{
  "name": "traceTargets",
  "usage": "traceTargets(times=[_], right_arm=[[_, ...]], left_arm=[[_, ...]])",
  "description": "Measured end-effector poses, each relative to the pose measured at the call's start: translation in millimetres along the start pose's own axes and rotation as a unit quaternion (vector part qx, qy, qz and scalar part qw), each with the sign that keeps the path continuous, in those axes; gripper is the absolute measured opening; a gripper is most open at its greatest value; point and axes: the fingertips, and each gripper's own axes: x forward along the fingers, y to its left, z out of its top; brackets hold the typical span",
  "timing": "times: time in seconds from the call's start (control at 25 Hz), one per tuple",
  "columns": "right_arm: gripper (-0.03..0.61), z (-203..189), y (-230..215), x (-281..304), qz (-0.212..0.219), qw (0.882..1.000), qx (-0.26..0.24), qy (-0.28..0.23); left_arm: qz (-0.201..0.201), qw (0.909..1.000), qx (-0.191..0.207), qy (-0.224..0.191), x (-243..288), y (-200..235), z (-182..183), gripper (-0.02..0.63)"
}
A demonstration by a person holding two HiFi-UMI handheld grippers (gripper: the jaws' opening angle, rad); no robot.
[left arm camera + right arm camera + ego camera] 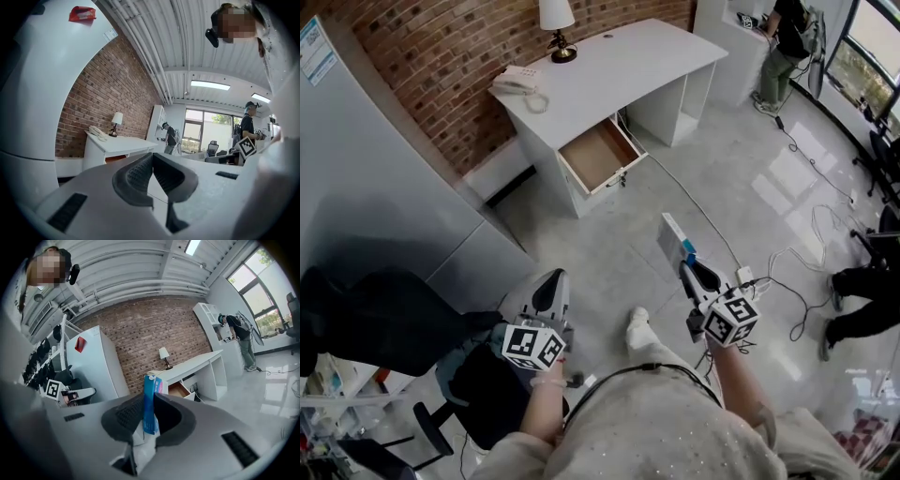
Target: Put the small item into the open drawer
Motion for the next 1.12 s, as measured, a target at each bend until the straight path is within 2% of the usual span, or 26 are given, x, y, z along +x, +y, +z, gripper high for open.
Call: traceTargets(times=[0.6, 1.12], right_arm=[[0.069, 29, -68, 127, 0.064, 0.997, -0.007, 0.047], [0.069, 28, -98, 168, 0.079, 0.995, 0.005, 0.062]], left_arm=[[0.076, 0.9970, -0.005, -0.015, 109, 75, 16, 0.006], [0.099, 0.9951, -0.006, -0.009, 150, 99, 13, 0.006]])
